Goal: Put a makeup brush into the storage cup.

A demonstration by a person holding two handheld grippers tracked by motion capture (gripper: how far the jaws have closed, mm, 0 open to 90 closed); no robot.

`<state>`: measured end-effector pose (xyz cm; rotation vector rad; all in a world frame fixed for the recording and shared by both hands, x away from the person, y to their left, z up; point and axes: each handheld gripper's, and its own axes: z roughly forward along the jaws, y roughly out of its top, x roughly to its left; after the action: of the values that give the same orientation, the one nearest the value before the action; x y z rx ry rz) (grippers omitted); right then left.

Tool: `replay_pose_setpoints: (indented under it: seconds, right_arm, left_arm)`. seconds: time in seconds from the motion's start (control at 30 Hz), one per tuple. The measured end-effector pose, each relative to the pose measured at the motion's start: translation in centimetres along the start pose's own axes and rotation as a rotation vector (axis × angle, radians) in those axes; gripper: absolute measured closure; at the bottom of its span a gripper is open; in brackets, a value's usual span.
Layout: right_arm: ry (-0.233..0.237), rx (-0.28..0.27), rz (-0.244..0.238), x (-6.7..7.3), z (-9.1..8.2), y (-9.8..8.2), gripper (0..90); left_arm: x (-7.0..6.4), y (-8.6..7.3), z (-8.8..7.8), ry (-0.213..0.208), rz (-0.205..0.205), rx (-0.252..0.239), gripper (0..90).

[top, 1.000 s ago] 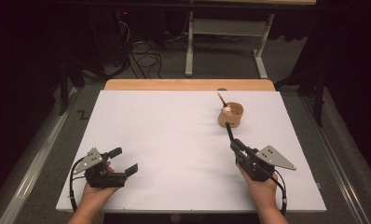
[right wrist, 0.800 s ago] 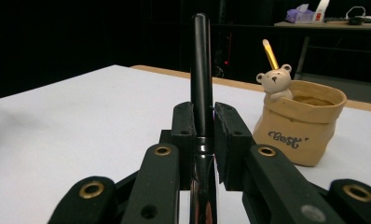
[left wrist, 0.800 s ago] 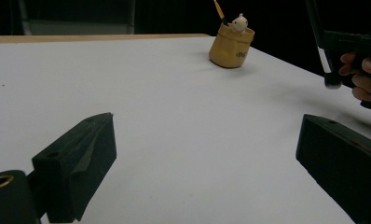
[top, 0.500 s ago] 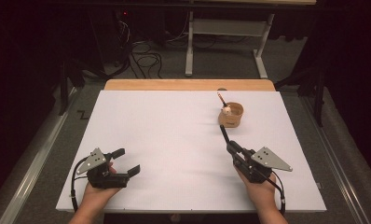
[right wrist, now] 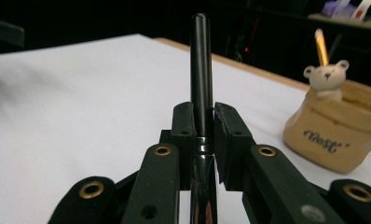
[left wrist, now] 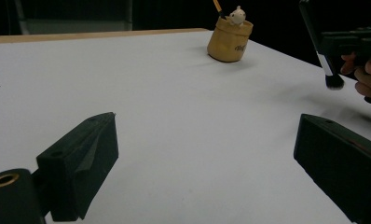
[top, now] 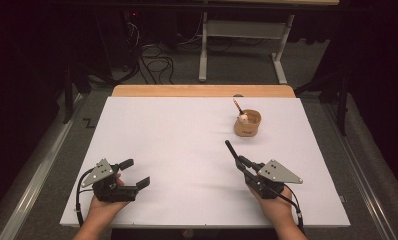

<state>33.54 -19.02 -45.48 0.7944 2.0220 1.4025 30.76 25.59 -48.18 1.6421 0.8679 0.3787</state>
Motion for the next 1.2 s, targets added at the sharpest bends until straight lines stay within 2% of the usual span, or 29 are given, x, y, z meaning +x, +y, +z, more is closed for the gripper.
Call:
replay_pose_setpoints:
  seconds: [0.1,0.23,0.43,0.67,0.83,0.9,0.93,1.2]
  right_arm:
    - [0.001,0.067,-0.027,-0.3,0.4,-0.2,80.4]
    - [0.009,0.166,-0.012,-0.8,0.9,-0.3,80.4]
    - [0.037,0.327,-0.057,-1.5,1.4,0.3,80.4]
    - [0.089,0.450,-0.099,-2.1,1.7,0.8,80.5]
    - [0.150,0.518,-0.169,-2.0,1.8,1.1,80.4]
    - [0.161,0.543,-0.185,-1.9,1.9,1.1,80.4]
    - [0.176,0.556,-0.216,-1.9,1.9,1.2,80.4]
    - [0.227,0.601,-0.305,-1.2,2.3,1.9,80.4]
  left_arm:
    - [0.0,0.0,0.0,-0.001,0.003,0.004,7.2]
    - [-0.1,0.0,0.2,-0.005,0.006,0.011,7.2]
    - [-0.1,0.0,0.2,-0.008,0.012,0.012,7.2]
    - [-0.3,0.0,0.3,-0.012,0.025,0.019,7.4]
    - [-0.4,-0.1,0.5,-0.011,0.030,0.036,7.4]
    - [-0.4,-0.1,0.6,-0.011,0.032,0.041,7.4]
    - [-0.4,-0.2,0.6,-0.010,0.035,0.045,7.4]
    - [-0.6,-0.2,0.8,-0.008,0.046,0.059,7.4]
